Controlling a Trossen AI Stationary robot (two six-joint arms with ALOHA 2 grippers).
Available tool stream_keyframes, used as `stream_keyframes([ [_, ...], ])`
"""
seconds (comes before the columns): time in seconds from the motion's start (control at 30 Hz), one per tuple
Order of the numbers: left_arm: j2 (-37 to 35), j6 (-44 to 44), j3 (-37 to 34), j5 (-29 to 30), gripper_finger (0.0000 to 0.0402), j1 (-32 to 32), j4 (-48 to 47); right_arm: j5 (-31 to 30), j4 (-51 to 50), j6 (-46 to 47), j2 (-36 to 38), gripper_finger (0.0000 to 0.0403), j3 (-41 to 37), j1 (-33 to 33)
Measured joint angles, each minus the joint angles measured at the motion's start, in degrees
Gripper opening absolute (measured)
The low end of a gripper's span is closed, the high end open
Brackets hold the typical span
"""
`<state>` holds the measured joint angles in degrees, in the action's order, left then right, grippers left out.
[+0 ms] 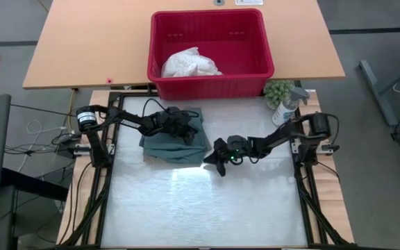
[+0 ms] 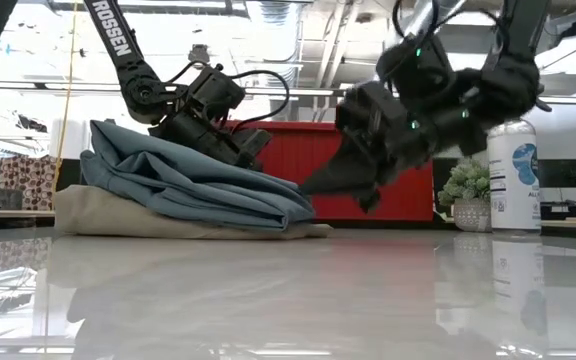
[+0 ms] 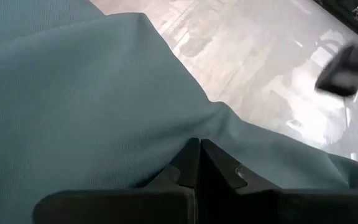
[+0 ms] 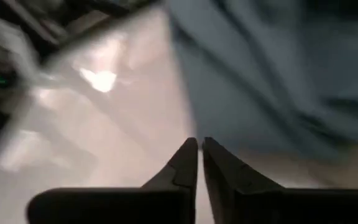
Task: Fold Laundry from Bin
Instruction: Stack the folded blue pants on top of the folded brown short pants
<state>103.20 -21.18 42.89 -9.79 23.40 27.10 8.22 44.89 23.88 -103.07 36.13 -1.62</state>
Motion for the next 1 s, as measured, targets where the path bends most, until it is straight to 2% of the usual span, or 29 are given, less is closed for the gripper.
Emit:
stream_keyframes([
  [0.07, 0.0, 0.4, 0.0, 0.0, 0.0000, 0.0, -0.6, -4.0, -7.8, -2.5, 2.8, 0.0064, 0.0, -0.8],
  [0.2, 0.0, 0.6, 0.0, -0.4, 0.0000, 0.0, -0.9, -6.9, -20.1, -8.2, 9.0, 0.0106, 0.0, -3.8],
  [0.4, 0.0, 0.6, 0.0, -0.3, 0.0000, 0.0, -0.7, -8.5, -21.5, -16.0, 11.6, 0.0194, 0.6, -5.8],
  [0.5, 0.0, 0.7, 0.0, -0.2, 0.0000, 0.1, -0.7, -8.5, -21.0, -18.1, 10.0, 0.0215, 2.6, -5.2],
  [0.83, 0.0, 1.3, -0.1, 0.3, 0.0000, 0.4, -0.7, -10.1, -25.0, -22.7, 2.3, 0.0190, 10.3, -3.7],
  [1.0, 0.0, 1.2, -0.1, 1.4, 0.0000, 0.5, -0.6, -11.6, -25.6, -23.9, 0.5, 0.0135, 11.6, -3.2],
])
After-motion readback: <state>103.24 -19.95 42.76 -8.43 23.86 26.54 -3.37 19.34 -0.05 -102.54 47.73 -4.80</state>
